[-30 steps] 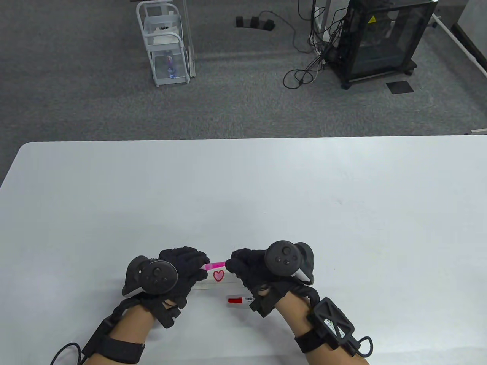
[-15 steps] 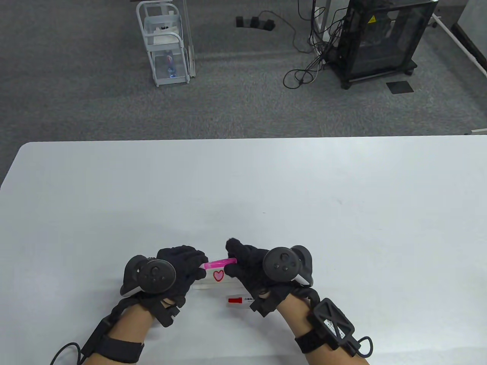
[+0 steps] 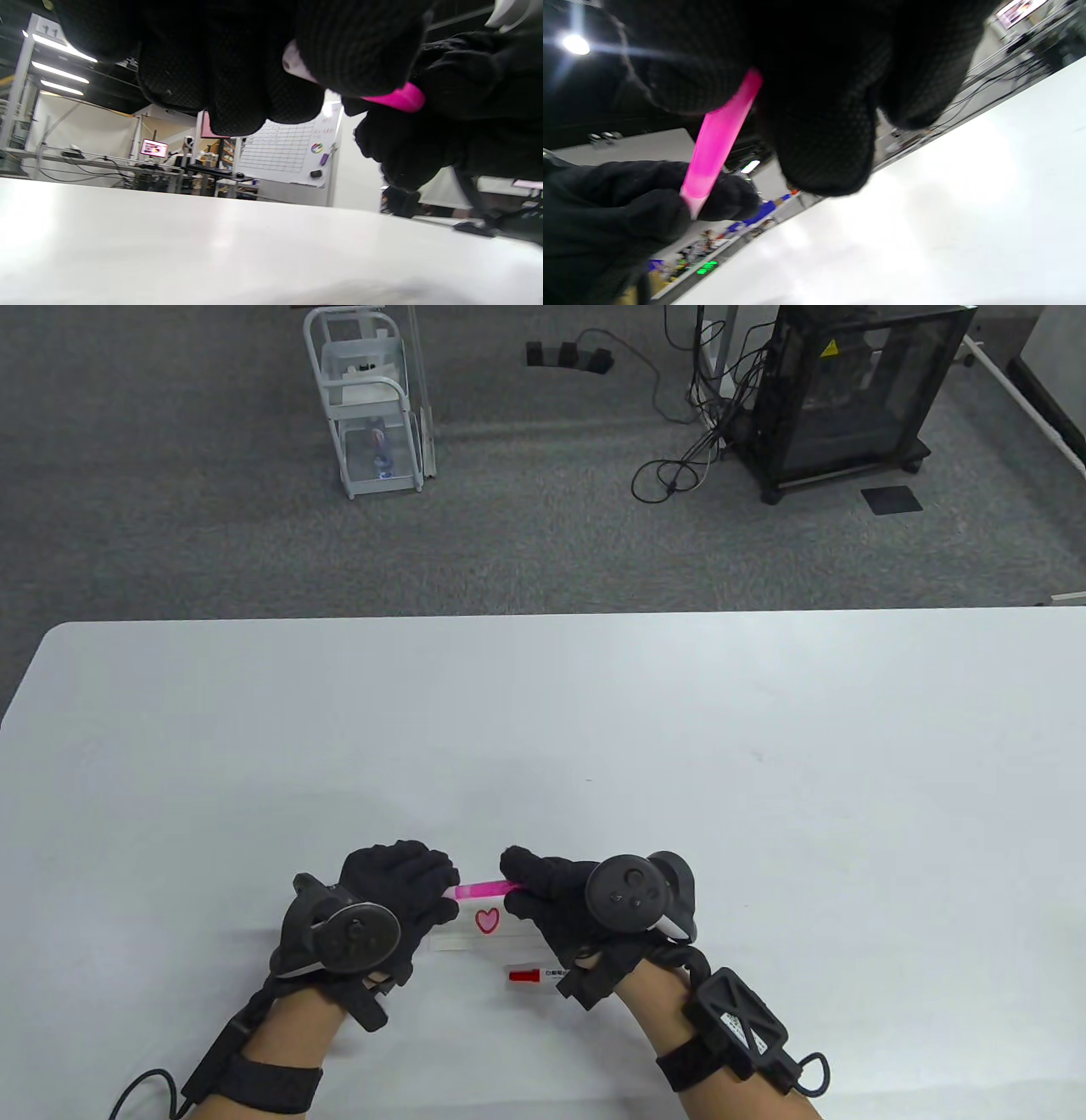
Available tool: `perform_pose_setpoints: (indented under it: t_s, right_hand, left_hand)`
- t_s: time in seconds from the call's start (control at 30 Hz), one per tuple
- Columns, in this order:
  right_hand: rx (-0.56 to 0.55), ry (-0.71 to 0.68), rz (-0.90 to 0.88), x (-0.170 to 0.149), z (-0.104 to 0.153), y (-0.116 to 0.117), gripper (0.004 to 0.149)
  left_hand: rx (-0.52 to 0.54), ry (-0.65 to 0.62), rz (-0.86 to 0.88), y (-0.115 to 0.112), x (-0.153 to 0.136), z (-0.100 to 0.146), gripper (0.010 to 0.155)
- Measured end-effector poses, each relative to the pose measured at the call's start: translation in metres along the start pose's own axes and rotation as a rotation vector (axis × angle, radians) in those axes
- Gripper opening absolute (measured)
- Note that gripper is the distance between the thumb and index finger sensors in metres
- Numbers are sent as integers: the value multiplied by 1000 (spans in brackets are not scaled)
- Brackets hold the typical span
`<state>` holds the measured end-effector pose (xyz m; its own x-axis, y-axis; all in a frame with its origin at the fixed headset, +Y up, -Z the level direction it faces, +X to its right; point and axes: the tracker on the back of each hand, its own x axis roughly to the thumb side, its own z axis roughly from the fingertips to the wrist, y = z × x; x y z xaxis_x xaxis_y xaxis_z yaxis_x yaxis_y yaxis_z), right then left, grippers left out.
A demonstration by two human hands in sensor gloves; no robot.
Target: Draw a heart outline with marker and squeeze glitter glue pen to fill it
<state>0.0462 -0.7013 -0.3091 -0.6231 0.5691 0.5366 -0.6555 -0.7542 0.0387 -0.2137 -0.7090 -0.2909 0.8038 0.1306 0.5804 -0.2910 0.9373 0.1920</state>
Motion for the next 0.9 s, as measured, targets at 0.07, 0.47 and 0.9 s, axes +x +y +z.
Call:
perform_pose_setpoints:
  t_s: [0.07,0.47,0.9]
  right_hand:
    - [-13,4,68,-6,0,-6,73]
    - [-34,79,30,-36,-1,-26,68]
    - [-20,87,4,-39,0,-28,69]
  left_hand:
    - [-50,59,-69,-4,-14,-1,46]
    - [-331,244,-151,-38,-72,-3,44]
    - [-458,259,-143,-45,-72,-4,44]
